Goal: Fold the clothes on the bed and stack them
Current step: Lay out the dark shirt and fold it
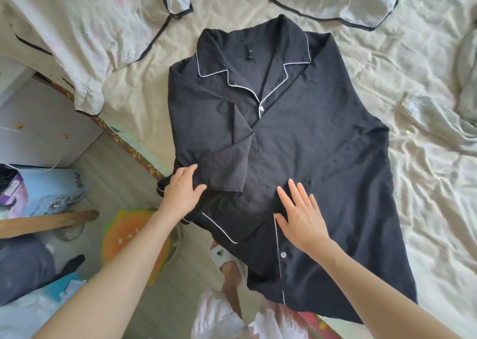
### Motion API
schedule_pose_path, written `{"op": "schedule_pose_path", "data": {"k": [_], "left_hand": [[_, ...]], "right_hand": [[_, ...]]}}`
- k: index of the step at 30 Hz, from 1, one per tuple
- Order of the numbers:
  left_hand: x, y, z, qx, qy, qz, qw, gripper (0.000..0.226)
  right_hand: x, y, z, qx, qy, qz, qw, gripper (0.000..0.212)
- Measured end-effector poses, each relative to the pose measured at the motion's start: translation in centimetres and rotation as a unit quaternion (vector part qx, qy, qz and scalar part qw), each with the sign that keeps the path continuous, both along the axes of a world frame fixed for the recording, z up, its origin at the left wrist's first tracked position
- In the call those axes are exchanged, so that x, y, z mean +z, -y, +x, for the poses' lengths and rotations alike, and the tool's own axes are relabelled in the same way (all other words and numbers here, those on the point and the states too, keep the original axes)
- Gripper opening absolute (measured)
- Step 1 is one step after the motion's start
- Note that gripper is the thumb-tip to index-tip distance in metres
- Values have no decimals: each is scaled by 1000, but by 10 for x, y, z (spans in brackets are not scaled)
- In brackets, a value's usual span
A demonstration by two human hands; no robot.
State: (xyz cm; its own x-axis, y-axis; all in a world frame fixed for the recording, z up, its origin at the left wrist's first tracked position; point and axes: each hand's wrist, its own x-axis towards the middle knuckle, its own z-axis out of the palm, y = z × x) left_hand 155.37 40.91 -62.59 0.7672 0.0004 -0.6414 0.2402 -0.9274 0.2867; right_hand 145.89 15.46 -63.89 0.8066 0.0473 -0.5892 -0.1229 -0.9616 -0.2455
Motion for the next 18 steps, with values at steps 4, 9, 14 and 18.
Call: {"op": "schedule_pose_path", "data": {"k": [4, 9, 14, 18], "left_hand": [[-10, 3, -3, -34, 83, 57, 994, 63], [-4, 7, 16, -76, 103, 104, 986, 42], [31, 28, 11, -156, 232, 121, 953, 22], [59, 87, 1, -245, 369, 20, 896, 9]], "right_hand": [[-3, 6, 2, 11, -12, 23, 1000, 62], [1, 16, 5, 3, -17, 56, 998, 60], [14, 23, 2, -98, 12, 127, 987, 52], [26, 43, -10, -219, 28, 172, 960, 46]]}}
